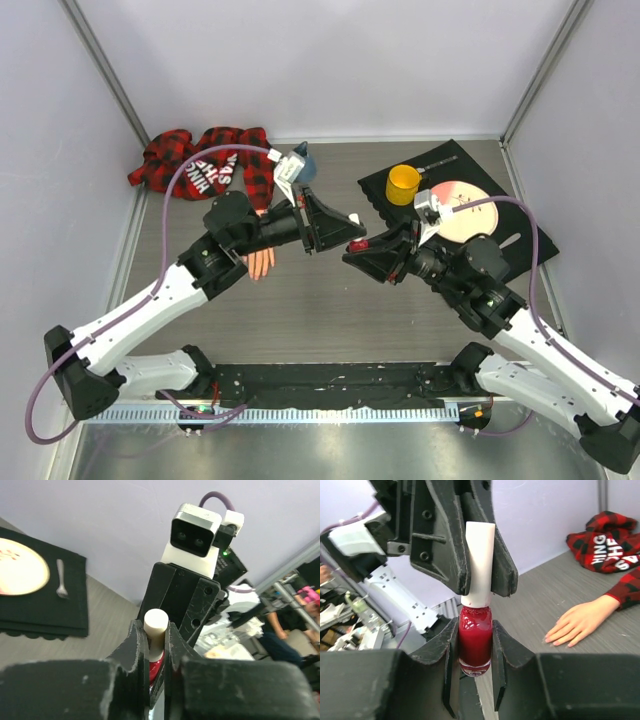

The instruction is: Paint the nails

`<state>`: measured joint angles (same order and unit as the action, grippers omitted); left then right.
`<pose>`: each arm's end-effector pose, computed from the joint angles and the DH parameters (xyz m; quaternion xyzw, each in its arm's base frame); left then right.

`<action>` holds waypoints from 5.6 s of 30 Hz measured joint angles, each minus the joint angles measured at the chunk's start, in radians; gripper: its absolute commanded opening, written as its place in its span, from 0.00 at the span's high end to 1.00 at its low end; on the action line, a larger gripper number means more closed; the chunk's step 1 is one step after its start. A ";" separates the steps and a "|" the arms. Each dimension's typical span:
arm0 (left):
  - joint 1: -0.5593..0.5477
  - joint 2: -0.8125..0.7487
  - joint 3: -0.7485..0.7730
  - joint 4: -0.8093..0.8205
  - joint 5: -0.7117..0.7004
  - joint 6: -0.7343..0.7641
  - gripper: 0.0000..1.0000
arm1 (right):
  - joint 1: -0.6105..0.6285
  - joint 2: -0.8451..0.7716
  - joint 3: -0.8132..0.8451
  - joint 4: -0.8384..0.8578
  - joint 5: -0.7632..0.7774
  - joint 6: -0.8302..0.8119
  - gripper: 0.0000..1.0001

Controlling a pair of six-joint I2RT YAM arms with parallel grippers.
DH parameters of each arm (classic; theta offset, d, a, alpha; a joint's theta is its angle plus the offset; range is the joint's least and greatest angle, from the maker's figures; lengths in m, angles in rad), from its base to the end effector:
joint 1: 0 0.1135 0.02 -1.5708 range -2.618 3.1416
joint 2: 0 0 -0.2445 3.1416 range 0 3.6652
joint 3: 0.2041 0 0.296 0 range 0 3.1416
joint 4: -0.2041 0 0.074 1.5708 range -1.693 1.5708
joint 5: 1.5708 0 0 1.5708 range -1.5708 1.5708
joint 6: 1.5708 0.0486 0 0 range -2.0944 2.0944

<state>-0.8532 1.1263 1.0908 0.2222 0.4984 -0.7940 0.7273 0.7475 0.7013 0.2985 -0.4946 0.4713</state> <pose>0.1938 -0.2574 0.4056 0.2081 0.6125 -0.6543 0.3916 0.1685 0.1808 0.3554 -0.2677 0.5643 0.5561 0.5483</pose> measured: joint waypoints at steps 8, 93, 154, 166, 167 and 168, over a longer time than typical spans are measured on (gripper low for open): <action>-0.113 0.123 0.316 -0.403 -0.440 0.195 1.00 | 0.082 0.082 0.105 -0.111 0.364 -0.135 0.99; -0.124 -0.124 0.045 -0.180 -0.418 0.040 0.25 | 0.187 -0.094 0.056 -0.155 0.412 -0.168 0.99; -0.204 -0.122 0.089 -0.318 -0.597 0.249 0.21 | 0.178 -0.013 0.116 -0.216 0.521 -0.248 0.99; -0.113 0.056 0.614 -0.786 -0.480 0.220 0.24 | 0.178 -0.039 0.116 -0.272 0.356 -0.306 0.99; -0.105 0.079 0.644 -0.817 -0.462 0.217 0.26 | 0.178 -0.041 0.116 -0.278 0.351 -0.308 0.99; -0.093 0.104 0.673 -0.852 -0.438 0.216 0.30 | 0.178 -0.041 0.116 -0.281 0.346 -0.310 0.99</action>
<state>-0.9466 1.2304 1.7638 -0.6300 0.0605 -0.5785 0.9054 0.7063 0.8169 0.0174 -0.1482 0.1612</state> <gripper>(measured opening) 0.771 0.294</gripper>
